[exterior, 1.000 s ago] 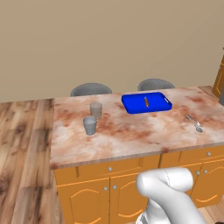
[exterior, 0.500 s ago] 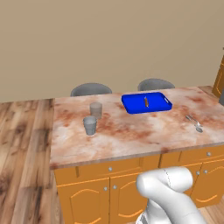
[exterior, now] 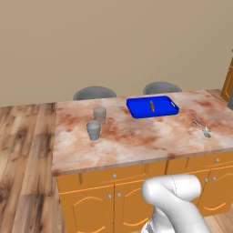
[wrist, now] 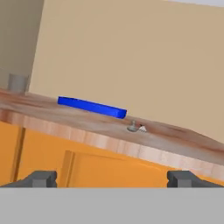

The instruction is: Take the tongs from the drawer on the right and place them on the dining counter next to the tray containing the kebab skewer.

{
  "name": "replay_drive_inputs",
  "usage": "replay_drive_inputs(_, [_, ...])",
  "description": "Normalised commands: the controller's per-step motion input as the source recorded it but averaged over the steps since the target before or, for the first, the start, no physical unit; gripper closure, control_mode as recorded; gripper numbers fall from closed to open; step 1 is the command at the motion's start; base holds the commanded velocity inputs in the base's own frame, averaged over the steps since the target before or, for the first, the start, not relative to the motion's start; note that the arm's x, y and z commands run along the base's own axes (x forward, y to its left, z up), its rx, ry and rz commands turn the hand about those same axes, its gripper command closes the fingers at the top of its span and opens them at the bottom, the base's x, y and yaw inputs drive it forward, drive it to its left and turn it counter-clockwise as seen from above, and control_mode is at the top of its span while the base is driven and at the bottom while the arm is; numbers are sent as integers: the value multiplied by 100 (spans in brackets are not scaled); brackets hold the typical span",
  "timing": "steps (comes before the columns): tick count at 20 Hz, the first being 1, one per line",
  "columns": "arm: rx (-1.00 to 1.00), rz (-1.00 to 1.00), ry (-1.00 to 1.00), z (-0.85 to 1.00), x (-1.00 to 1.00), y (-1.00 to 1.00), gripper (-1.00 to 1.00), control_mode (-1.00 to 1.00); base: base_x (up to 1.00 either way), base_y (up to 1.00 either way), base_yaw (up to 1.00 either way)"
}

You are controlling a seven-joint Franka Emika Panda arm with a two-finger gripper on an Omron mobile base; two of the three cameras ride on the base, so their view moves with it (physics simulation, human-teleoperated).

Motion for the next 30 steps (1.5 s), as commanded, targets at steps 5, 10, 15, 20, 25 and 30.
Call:
replay_drive_inputs(5, [-11,-44,4,-30,57,20,-100,-100,0,0,0])
replay_drive_inputs(10, [-1,0,0,0,12,1,-100,-100,0,0,0])
replay_drive_inputs(15, [0,0,0,-13,38,-1,-100,-100,0,0,0])
replay_drive_inputs(20, [0,5,0,-30,32,-22,-100,-100,0,0,0])
replay_drive_inputs(25, [0,7,0,-32,21,-33,-100,-100,0,0,0])
replay_drive_inputs(30, [1,4,0,-22,19,-34,-100,-100,0,0,0])
